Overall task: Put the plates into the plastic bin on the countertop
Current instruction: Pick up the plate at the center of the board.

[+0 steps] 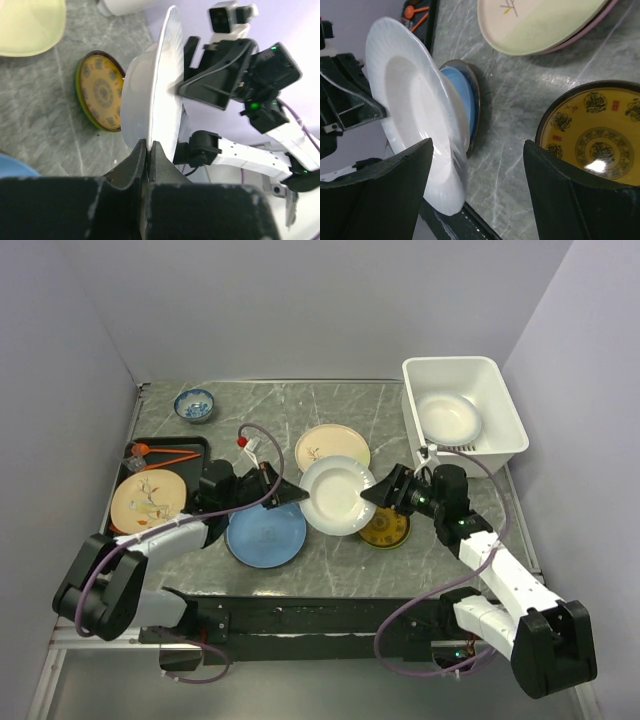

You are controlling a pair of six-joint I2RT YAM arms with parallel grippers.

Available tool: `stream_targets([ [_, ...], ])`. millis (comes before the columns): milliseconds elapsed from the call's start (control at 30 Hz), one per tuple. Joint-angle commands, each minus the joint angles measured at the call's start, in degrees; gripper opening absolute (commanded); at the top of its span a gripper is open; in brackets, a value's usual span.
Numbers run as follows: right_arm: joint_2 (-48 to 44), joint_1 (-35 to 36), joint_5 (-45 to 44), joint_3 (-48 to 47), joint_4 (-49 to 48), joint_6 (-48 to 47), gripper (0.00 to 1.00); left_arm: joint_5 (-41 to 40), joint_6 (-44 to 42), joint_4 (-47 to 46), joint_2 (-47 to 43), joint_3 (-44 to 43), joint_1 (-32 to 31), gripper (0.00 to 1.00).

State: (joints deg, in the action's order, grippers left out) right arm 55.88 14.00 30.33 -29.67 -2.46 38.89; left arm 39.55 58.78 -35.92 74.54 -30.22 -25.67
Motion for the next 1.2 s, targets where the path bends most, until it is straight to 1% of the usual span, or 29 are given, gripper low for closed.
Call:
stream_targets([
  [0, -2.5, 0.1, 4.0, 2.9, -7.2, 2.8, 0.80, 5.6, 5.3, -17.1, 2.2, -0.6, 0.1, 0.01],
  [33, -2.7, 0.1, 4.3, 3.5, -7.6, 2.9, 0.79, 5.9, 6.9, -20.6, 3.8, -0.5, 0.1, 0.01],
  [133, -3.9, 0.0, 5.3, 5.1, -9.1, 3.6, 0.79, 7.5, 9.3, -25.7, 7.2, -0.4, 0.1, 0.01],
  [267, -6.0, -0.2, 5.4, 6.2, -10.2, 5.0, 0.78, 8.3, 11.1, -28.9, 10.4, -0.8, 0.1, 0.01],
  [333, -7.0, -0.2, 5.0, 5.9, -9.4, 5.1, 0.78, 8.8, 11.1, -29.0, 11.2, -1.5, 0.0, 0.01],
  [500, -7.6, -0.3, 4.8, 5.7, -9.5, 5.5, 0.76, 8.0, 8.5, -24.2, 9.9, -2.0, 0.0, 0.01],
  [700, -5.8, -0.3, 6.9, 6.3, -12.7, 7.1, 0.71, 7.7, 7.0, -22.4, 9.0, -2.0, 0.0, 0.01],
  [800, -4.8, -0.2, 7.5, 6.4, -13.9, 7.5, 0.63, 7.5, 6.7, -21.5, 8.4, -1.6, 0.0, 0.01],
  [833, -4.6, -0.3, 7.8, 6.3, -14.5, 7.7, 0.52, 7.5, 6.6, -21.5, 8.3, -1.5, 0.0, 0.01],
  [867, -3.9, -0.3, 8.1, 6.2, -14.9, 7.9, 0.47, 7.5, 6.4, -21.4, 8.3, -1.4, 0.0, 0.01],
  [900, -3.4, -0.3, 8.6, 5.9, -15.0, 7.9, 0.39, 7.4, 6.4, -21.1, 8.2, -1.4, 0.0, 0.01],
  [967, -2.6, -0.3, 8.9, 5.7, -15.5, 8.0, 0.29, 7.3, 6.0, -20.2, 8.1, -1.7, 0.0, 0.01],
  [1000, -2.4, -0.3, 8.8, 5.4, -15.4, 8.0, 0.20, 7.3, 5.8, -19.9, 8.0, -1.9, 0.0, 0.01],
  [1100, -1.6, -0.2, 8.9, 4.6, -14.9, 7.3, 0.05, 7.1, 4.8, -18.1, 7.6, -2.5, 0.0, 0.01],
  [1167, -0.9, -0.3, 9.0, 4.2, -14.8, 7.2, 0.00, 6.8, 4.1, -16.6, 7.5, -2.8, 0.0, 0.01],
])
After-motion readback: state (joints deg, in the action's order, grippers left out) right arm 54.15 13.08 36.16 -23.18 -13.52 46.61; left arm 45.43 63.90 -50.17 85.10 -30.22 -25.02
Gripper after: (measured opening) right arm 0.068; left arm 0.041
